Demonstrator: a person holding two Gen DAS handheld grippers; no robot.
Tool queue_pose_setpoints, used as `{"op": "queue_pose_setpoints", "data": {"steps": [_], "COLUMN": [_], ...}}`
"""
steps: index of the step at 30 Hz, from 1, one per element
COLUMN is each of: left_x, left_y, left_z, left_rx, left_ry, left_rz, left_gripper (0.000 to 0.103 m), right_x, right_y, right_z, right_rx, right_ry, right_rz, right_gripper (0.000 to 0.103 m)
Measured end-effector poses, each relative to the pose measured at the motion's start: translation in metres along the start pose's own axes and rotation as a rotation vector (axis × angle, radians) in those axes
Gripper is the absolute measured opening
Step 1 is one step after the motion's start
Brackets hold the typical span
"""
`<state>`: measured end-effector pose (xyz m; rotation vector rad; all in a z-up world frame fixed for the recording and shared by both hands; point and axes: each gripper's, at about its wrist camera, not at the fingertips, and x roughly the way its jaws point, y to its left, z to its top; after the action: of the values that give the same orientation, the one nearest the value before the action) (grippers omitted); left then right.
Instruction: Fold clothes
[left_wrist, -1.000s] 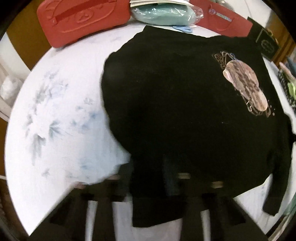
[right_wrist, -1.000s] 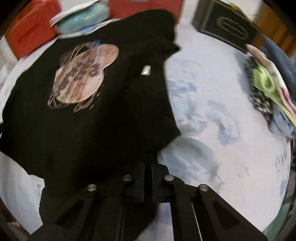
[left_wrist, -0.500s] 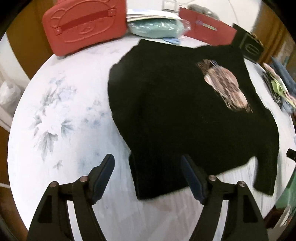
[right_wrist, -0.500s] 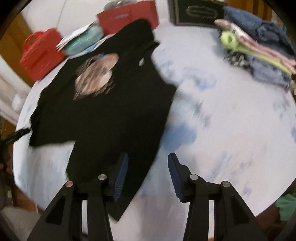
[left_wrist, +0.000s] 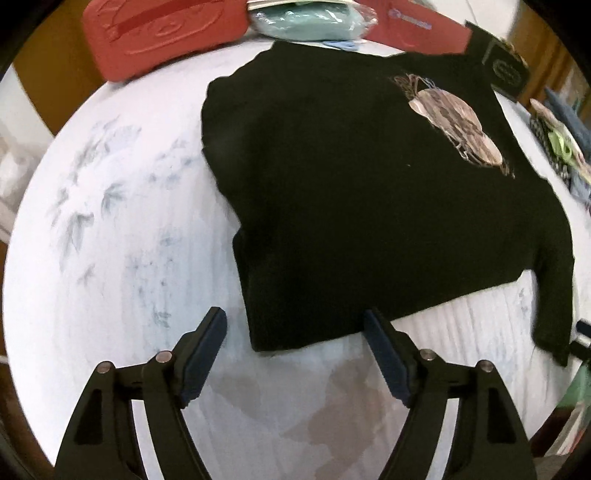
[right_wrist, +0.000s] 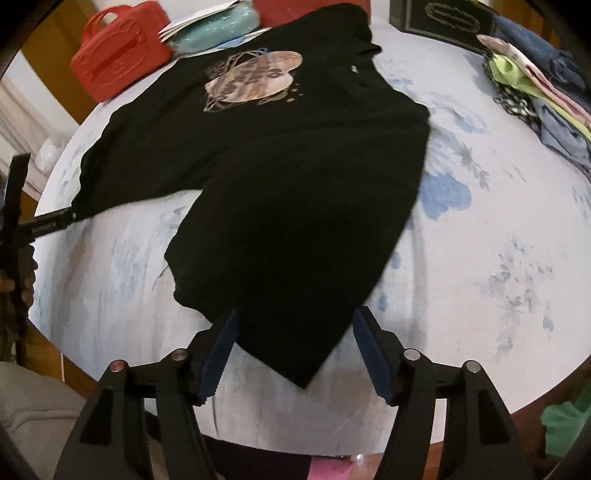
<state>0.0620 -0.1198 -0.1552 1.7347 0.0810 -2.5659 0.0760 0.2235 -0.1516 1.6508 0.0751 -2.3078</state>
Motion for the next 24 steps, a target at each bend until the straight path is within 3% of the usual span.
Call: {"op": "queue_pose_setpoints", "data": {"steps": [8, 17, 18, 19, 20, 21, 22, 23, 24], "left_x": [0.001, 0.002, 0.002, 0.002, 0.001, 0.001, 0.001, 0.0, 0.0], "left_y": [0.002, 0.001, 0.0, -0.002, -0.003, -0.005, -0.006, -0.007, -0.009], "left_z": [-0.003, -0.001, 0.0, 0.0, 0.001, 0.002, 0.002, 0.003, 0.004], "left_rx": [0.026, 0.058, 0.063, 0.068, 0.073, 0.078, 0.083, 0.089, 0.094], "left_ry": [-0.05, -0.059, -0.056, -0.052, -0.049, -0.046, -0.042, -0.039, -0.036], "left_rz": [-0.007, -0.037, -0.046, -0.055, -0.064, -0.073, -0.082, -0.091, -0.1], "left_gripper": [0.085, 0.089, 0.089, 0.088, 0.084, 0.078, 0.056, 0.024, 0.014], "right_x": [0.014, 0.014, 0.013, 0.013, 0.012, 0.011, 0.01, 0.01, 0.006], "right_y": [0.023, 0.023, 0.024, 0.024, 0.026, 0.027, 0.026, 0.026, 0.025], "right_z": [-0.007, -0.011, -0.011, -0.01, -0.009, -0.008, -0.007, -0.006, -0.003], "right_rx": [-0.075, -0.059, -0.06, -0.061, -0.065, -0.067, -0.065, -0.063, -0.06], "right_ry": [-0.035, -0.064, -0.064, -0.061, -0.054, -0.047, -0.04, -0.033, -0.035], "right_rz": [-0.094, -0.107, -0.109, -0.109, -0.107, -0.104, -0.1, -0.096, -0.091], "right_gripper": [0.066, 0.064, 0.057, 0.034, 0.019, 0.013, 0.008, 0.008, 0.007]}}
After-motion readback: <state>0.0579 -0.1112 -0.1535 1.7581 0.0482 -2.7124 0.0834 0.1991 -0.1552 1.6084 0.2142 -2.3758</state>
